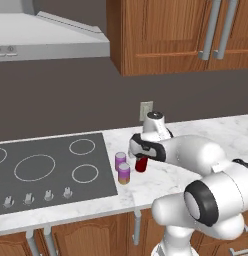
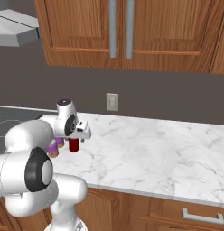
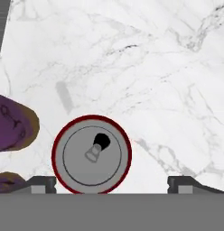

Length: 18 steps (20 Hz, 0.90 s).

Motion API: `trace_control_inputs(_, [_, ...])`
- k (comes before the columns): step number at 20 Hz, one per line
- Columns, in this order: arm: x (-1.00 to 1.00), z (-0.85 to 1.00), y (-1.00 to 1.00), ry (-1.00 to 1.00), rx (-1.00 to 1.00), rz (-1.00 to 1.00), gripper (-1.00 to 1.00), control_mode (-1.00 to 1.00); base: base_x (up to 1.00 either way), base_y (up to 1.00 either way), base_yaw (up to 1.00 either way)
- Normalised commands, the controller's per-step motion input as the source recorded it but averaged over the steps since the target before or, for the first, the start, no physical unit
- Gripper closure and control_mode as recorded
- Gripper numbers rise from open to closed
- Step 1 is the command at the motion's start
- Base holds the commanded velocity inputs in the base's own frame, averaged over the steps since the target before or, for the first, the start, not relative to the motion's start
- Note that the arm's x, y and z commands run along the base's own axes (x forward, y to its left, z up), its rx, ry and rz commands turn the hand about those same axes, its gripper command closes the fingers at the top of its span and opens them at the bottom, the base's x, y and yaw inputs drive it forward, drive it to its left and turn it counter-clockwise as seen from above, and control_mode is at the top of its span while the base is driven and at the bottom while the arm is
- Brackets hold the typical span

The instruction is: Four empty soda cans are scattered around the kitchen. Gather all the cans and cluster them next to the stove for recycling.

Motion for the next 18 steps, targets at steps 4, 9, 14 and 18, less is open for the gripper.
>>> trace_control_inputs(4, [-0.01,0.18,0.0,-0.05,0.0,0.0,-1.0,-1.0,0.0,0.0,0.0])
trace_control_inputs(9, [-0.15,0.3,0.0,-0.09,0.0,0.01,-1.0,-1.0,0.0,0.0,0.0])
trace_control_inputs(14, [-0.36,0.3,0.0,-0.11,0.0,0.03,-1.0,-1.0,0.0,0.0,0.0])
trace_control_inputs(18, [-0.49,0.25,0.0,-0.1,0.0,0.04,-1.0,-1.0,0.0,0.0,0.0])
